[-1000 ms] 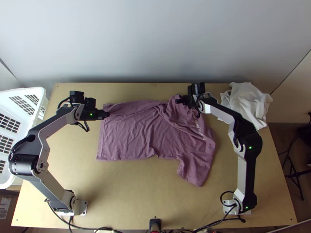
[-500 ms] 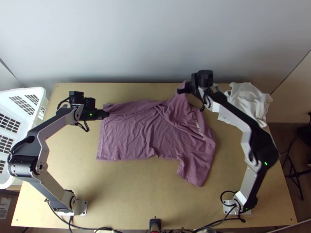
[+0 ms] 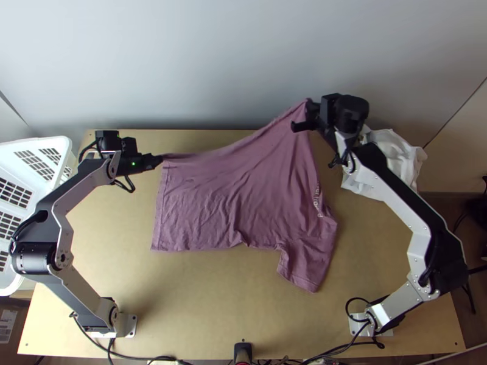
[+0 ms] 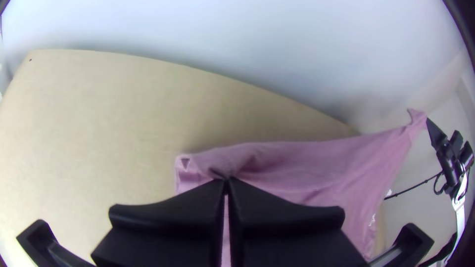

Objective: Fold the t-shirt

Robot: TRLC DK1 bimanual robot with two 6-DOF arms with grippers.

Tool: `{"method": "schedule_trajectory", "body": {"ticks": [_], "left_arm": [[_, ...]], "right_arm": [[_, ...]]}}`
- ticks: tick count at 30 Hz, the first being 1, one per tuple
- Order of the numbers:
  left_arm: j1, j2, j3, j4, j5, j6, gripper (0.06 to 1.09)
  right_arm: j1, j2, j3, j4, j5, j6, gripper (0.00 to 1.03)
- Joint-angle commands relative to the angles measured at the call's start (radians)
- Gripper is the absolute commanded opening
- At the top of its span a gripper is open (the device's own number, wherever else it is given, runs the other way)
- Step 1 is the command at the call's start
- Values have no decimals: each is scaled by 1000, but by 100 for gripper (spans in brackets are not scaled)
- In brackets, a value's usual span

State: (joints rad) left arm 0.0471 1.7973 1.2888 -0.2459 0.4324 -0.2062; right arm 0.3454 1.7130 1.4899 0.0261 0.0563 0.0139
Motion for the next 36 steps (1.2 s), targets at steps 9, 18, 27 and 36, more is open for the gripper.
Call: {"method": "schedule_trajectory", "body": {"ticks": [9,18,27,36], "left_arm": [[11,-19,76,5,-24,-117,9],[-3,-139,-54,-18,-20,-32,9],[-13,-225,-174,-96,-26,80,9],[7,-251,-252,-133,-55,143,9]], "right_arm": [[-20,-182,-74,67,0,12,3],[99,-438,-353,63,27,-5,3],[164,-691,-701,-11,100,-46,3],[162,-836,-939,-103,111,-26,3]]}}
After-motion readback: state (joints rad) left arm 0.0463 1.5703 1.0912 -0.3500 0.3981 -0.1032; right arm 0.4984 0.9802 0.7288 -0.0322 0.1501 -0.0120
